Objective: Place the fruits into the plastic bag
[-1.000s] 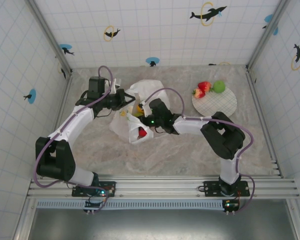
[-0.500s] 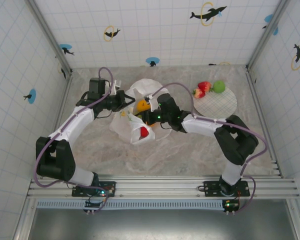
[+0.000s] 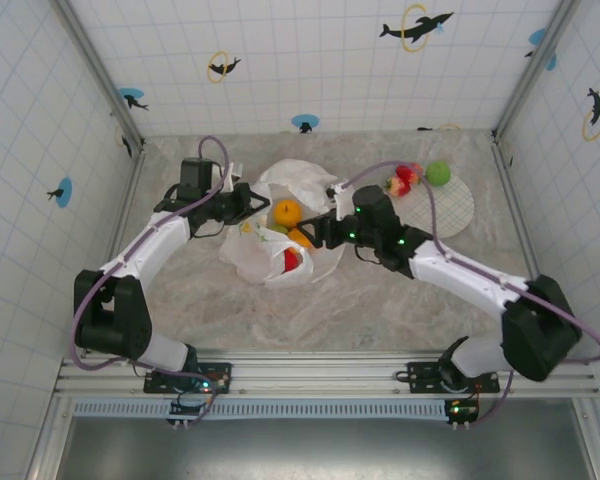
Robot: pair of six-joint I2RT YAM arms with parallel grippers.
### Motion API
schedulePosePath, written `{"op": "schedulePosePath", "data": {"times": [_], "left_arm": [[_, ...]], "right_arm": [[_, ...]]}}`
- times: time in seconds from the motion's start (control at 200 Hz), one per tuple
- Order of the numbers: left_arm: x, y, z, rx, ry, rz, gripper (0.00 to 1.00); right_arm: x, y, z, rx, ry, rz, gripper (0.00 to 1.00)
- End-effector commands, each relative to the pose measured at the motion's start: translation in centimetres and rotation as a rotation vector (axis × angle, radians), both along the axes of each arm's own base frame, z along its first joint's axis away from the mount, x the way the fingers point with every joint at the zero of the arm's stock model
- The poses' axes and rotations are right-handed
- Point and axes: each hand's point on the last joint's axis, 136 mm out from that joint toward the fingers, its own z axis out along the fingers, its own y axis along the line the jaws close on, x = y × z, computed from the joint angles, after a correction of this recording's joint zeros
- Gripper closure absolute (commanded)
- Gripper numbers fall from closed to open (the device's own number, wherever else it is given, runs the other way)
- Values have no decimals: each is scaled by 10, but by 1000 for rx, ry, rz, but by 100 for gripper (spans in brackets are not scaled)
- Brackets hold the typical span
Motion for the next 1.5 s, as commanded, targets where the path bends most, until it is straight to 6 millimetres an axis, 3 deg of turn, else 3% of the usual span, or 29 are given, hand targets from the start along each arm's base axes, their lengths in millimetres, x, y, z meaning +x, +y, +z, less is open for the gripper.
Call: {"op": "schedulePosePath", "data": {"times": [0.0,0.165,0.355,0.606,0.771,0.931,1.101,1.491], "left_arm": [[1,3,-6,19,-5,3,100],[-3,4,-7,17,-12,9,100],[-3,2,-5,10,-17,-2,100],[0,0,2,-8,-31,-7,100],[2,2,8,-12,-62,13,100],[4,1,9,-27,-61,20,100],[7,-2,6,-46,-53,21,100],[8,-7,1,-77,-26,3,100]], "right_arm": [[-4,-38,20,-27,-75,-111,21],[-7,-90,56,-3,-172,-244,16],[15,-154,65,-48,-201,-449,13],[59,-212,37,-224,-170,-685,9],[96,-241,1,-223,-80,-765,9],[134,-254,-39,-165,45,-817,9],[169,-252,-74,-154,163,-844,9],[218,-245,-123,-198,269,-898,11]]}}
